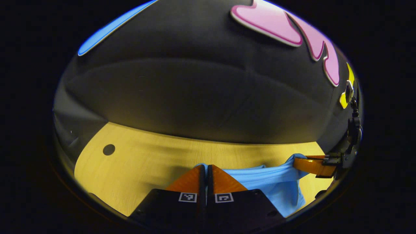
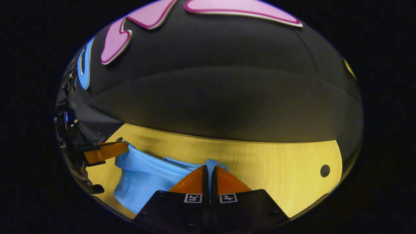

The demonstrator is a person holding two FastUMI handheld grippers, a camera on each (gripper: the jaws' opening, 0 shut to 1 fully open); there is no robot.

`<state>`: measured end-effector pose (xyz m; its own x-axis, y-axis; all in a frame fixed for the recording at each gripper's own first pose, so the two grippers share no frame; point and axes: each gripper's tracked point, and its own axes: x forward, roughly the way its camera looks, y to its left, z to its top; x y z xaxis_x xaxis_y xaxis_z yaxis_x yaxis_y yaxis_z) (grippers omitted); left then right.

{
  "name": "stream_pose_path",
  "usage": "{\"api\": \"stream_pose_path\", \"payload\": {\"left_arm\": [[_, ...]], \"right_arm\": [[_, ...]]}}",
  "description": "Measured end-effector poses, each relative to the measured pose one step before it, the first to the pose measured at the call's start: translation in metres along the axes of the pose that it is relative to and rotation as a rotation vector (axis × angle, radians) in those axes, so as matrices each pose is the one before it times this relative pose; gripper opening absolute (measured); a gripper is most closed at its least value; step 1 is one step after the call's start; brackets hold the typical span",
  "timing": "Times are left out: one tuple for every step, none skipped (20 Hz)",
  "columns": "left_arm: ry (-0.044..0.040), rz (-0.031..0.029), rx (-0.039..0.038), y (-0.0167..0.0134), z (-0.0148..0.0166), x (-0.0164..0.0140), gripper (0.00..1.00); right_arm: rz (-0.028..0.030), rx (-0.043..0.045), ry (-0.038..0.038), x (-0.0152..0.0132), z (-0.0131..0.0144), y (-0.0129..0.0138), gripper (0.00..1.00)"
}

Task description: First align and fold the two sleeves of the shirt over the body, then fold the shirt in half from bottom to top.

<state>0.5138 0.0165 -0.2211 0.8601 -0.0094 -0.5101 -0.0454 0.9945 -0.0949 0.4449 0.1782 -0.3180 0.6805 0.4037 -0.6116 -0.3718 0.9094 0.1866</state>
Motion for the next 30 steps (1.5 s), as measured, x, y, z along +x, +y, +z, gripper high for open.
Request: {"api": "stream_pose_path", "payload": {"left_arm": [[-0.00063, -0.00160, 0.00376, -0.00312, -0.00377, 0.01014, 0.06], [-0.01589, 0.00646, -0.00458, 0.00034, 0.00081, 0.00550, 0.07], [-0.02134, 0.01295, -0.00459, 0.00591, 0.00166, 0.00423, 0.10], [-0.01793, -0.00114, -0.01255, 0.00095, 0.00422, 0.00180, 0.15], [-0.01729, 0.00194, -0.01239, 0.00132, 0.00445, -0.00237, 0.20], [-0.00717, -0.00551, -0.00414, 0.00005, 0.00246, -0.00612, 0.32], [-0.00821, -0.00298, 0.00721, -0.00106, 0.00235, -0.00508, 0.49], [-0.01182, -0.00736, 0.01528, -0.00298, 0.00318, -0.00479, 0.66], [-0.01311, -0.00366, 0.01787, -0.00386, 0.00297, -0.01078, 0.83], [-0.02009, -0.00610, 0.01727, -0.00373, 0.00464, -0.01309, 1.00], [-0.02162, -0.00052, 0.01822, -0.00053, 0.00605, -0.00873, 0.99], [-0.02518, -0.00743, 0.01392, -0.00343, 0.00687, -0.01168, 0.97], [-0.02264, -0.00987, 0.00730, -0.00728, 0.00754, -0.01724, 0.97], [-0.02145, -0.01173, 0.00553, -0.00680, 0.00837, -0.01713, 0.97], [-0.02069, -0.00801, 0.00471, 0.00027, 0.00619, -0.01753, 0.98], [-0.01813, -0.00451, 0.00070, -0.00291, 0.00809, -0.01917, 0.97], [-0.01791, -0.00615, -0.00032, -0.00514, 0.00741, -0.01839, 0.97], [-0.01691, -0.00996, -0.00680, -0.00605, 0.00885, -0.02186, 0.97], [-0.01706, -0.01323, -0.00613, -0.00878, 0.00679, -0.01992, 0.97], [-0.01903, -0.00857, 0.00485, -0.00517, 0.00903, -0.02378, 0.97], [-0.02160, -0.00227, 0.01831, -0.00411, 0.00884, -0.02557, 0.97], [-0.02277, -0.00213, 0.02322, -0.00206, 0.00971, -0.02628, 0.97], [-0.01988, -0.00653, 0.01972, -0.00339, 0.00797, -0.02459, 0.97], [-0.01714, -0.00684, 0.01420, -0.00420, 0.00785, -0.02303, 0.97], [-0.01321, -0.00531, 0.00643, -0.00914, 0.00688, -0.01997, 0.97], [-0.00932, -0.00383, -0.00355, -0.00366, 0.00443, -0.02138, 0.97], [-0.00487, -0.01088, -0.01752, -0.00523, 0.00282, -0.02385, 0.97], [-0.00581, -0.01150, -0.02133, -0.00706, 0.00204, -0.02369, 0.97], [-0.00869, -0.00232, -0.01470, -0.00356, -0.00027, -0.02089, 0.97], [-0.00320, 0.00214, -0.00646, -0.00199, -0.00111, -0.02248, 0.97]], "right_arm": [[-0.01894, 0.00035, 0.02498, 0.00949, -0.01098, -0.00428, 0.05], [-0.02258, 0.00024, 0.02167, 0.00505, -0.00783, -0.00168, 0.05], [-0.01306, -0.00295, 0.00662, 0.00292, -0.00536, -0.00152, 0.07], [0.00019, -0.00205, -0.00112, 0.00051, -0.00138, -0.00088, 0.11], [-0.00580, -0.00204, -0.01437, -0.00324, 0.00292, -0.00130, 0.14], [-0.00198, 0.00523, -0.02538, -0.00503, 0.00661, -0.00065, 0.19], [0.00714, 0.01754, -0.02824, -0.00781, 0.00595, 0.00146, 0.26], [0.01092, 0.01847, -0.01115, -0.00801, 0.00546, 0.00378, 0.40], [-0.00218, 0.00835, -0.00872, -0.01466, 0.00596, 0.00006, 0.59], [-0.00845, -0.00460, -0.00982, -0.00950, 0.00250, -0.00216, 0.79], [-0.01572, -0.01071, -0.01825, -0.00601, 0.00217, -0.00504, 0.98], [-0.01677, -0.01353, -0.02257, -0.01281, 0.00665, -0.00459, 0.98], [-0.01741, -0.01350, -0.02226, -0.01439, 0.00680, -0.00325, 0.98], [-0.01820, -0.01000, -0.02559, -0.01724, 0.00807, -0.00416, 0.98], [-0.01151, -0.00063, -0.02463, -0.01702, 0.00789, -0.00116, 0.98], [-0.01203, 0.00521, -0.02343, -0.01753, 0.00792, 0.00023, 0.98], [-0.00967, 0.00634, -0.02006, -0.01958, 0.00599, 0.00083, 0.98], [-0.00418, 0.00231, -0.01371, -0.01949, 0.00524, 0.00125, 0.98], [-0.00453, -0.01499, -0.01098, -0.01770, 0.00301, -0.00058, 0.98], [-0.00890, -0.02854, -0.01522, -0.01907, 0.00375, -0.00045, 0.98], [-0.00880, -0.02776, -0.01635, -0.01998, 0.00597, 0.00032, 0.98], [-0.00280, -0.01408, -0.01463, -0.02205, 0.00651, 0.00270, 0.98], [0.00065, 0.00131, -0.01681, -0.01943, 0.00583, 0.00348, 0.98], [0.00035, 0.01259, -0.01679, -0.02185, 0.00694, 0.00414, 0.98], [-0.00070, 0.01675, -0.01729, -0.02195, 0.00483, 0.00523, 0.98], [0.00161, 0.01178, -0.02010, -0.02271, 0.00574, 0.00464, 0.98], [-0.00102, 0.00174, -0.01563, -0.02320, 0.00471, 0.00413, 0.98], [-0.00426, -0.00956, -0.02054, -0.02176, 0.00593, 0.00240, 0.98], [-0.00577, -0.01079, -0.02430, -0.02294, 0.00663, 0.00261, 0.98], [-0.00311, -0.00601, -0.02259, -0.02189, 0.00696, 0.00190, 0.98]]}}
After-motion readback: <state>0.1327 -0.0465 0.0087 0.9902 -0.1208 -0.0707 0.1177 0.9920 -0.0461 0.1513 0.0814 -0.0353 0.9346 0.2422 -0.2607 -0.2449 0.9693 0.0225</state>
